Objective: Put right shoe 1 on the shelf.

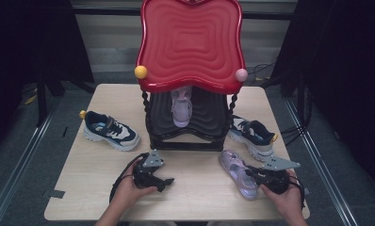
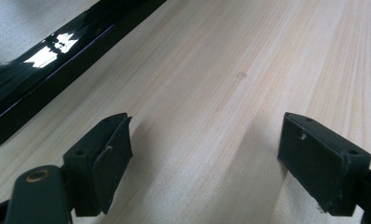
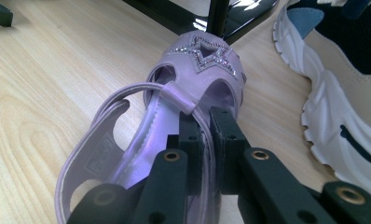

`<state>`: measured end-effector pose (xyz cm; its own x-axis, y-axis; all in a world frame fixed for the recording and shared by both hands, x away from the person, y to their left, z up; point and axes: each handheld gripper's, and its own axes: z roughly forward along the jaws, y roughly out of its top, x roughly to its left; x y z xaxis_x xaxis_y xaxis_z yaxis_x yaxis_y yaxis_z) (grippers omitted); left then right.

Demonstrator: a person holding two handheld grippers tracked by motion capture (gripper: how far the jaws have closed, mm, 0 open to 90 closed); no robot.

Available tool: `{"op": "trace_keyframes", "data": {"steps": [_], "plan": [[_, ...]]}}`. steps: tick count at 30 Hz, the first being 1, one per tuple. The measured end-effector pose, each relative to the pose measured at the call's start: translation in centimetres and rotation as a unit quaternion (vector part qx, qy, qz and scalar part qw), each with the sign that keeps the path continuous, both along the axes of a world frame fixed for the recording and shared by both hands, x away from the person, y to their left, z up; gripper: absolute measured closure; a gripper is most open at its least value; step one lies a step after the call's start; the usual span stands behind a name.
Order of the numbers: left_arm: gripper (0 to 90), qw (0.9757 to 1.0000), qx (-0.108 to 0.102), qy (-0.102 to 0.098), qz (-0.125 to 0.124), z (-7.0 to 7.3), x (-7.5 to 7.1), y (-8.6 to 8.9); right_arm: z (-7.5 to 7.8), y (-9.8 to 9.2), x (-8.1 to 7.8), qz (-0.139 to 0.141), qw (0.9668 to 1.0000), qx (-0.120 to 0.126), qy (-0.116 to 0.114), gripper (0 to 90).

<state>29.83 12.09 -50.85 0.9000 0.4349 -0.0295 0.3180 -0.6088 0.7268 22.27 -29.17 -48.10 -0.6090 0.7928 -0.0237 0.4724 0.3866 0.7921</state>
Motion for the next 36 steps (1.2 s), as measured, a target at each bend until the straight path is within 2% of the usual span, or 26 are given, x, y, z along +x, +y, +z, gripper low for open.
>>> {"op": "trace_keyframes", "data": {"steps": [11,25,36], "plan": [[16.7,1.0,0.0,0.0,0.0,0.0,0.0,0.0,0.6,-0.1,-0.4,0.008,0.9997,-0.015,-0.02,84.8],[16.6,1.0,-0.001,0.0,0.001,0.0,0.0,0.0,2.0,-0.4,-1.5,0.007,0.9988,0.021,-0.043,84.9],[16.6,1.0,-0.001,0.0,0.001,0.0,0.0,0.0,3.0,-0.1,-2.4,0.022,0.9975,0.025,-0.062,85.0]]}}
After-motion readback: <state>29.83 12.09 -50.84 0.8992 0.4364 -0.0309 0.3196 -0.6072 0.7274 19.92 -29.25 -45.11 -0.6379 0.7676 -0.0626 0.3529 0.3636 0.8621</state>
